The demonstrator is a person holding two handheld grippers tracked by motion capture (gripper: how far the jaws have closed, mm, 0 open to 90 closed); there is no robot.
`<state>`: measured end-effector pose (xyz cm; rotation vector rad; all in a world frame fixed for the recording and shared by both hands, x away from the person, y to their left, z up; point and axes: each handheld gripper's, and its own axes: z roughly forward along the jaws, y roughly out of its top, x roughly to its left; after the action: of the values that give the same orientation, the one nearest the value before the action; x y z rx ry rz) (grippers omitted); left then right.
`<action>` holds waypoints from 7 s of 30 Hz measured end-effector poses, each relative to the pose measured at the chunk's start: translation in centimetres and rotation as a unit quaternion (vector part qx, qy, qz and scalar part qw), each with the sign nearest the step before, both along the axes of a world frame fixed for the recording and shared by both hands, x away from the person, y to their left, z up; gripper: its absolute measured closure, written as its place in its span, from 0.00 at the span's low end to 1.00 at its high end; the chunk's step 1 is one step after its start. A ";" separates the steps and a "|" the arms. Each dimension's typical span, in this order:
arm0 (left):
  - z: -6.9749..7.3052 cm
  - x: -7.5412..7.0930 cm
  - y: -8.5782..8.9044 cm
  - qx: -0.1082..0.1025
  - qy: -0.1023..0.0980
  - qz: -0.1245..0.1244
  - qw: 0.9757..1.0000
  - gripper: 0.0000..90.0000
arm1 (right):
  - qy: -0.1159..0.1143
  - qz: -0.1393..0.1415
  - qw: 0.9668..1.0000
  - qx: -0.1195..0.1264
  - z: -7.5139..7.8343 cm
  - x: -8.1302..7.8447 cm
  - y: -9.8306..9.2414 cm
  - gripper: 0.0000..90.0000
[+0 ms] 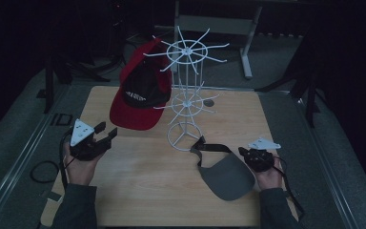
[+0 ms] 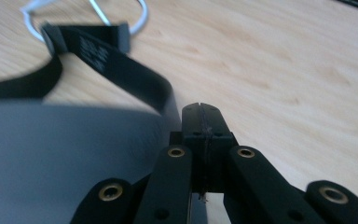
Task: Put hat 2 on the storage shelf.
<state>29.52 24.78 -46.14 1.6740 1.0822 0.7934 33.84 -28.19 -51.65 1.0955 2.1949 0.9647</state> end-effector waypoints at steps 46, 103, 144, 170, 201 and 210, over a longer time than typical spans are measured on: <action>-0.4 -0.1 0.1 -0.017 0.011 -0.001 1.000 0.55 | 0.070 0.046 0.996 -0.020 -0.4 -1.8 -1.1 0.96; -0.5 -0.2 0.9 -0.036 0.012 0.002 0.999 0.55 | 0.093 0.191 0.968 -0.132 -0.1 6.3 6.2 0.65; -0.5 -0.2 0.9 -0.037 0.014 0.001 0.999 0.54 | 0.180 0.197 0.952 -0.152 -1.7 7.3 7.0 0.92; -0.5 -0.2 0.9 -0.039 0.013 0.002 0.999 0.54 | 0.023 0.100 0.994 -0.041 3.8 5.9 4.9 0.98; -0.6 -0.1 0.7 -0.041 0.017 -0.001 0.999 0.54 | -0.069 0.104 0.987 0.104 10.5 3.1 4.0 0.98; -0.6 -0.1 0.9 -0.045 0.016 0.001 0.999 0.54 | -0.087 0.108 0.983 0.123 11.6 2.4 4.1 0.98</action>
<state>29.44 25.66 -46.74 1.6145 1.1259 0.7112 36.24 -24.09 -40.08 0.8487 2.1218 1.4037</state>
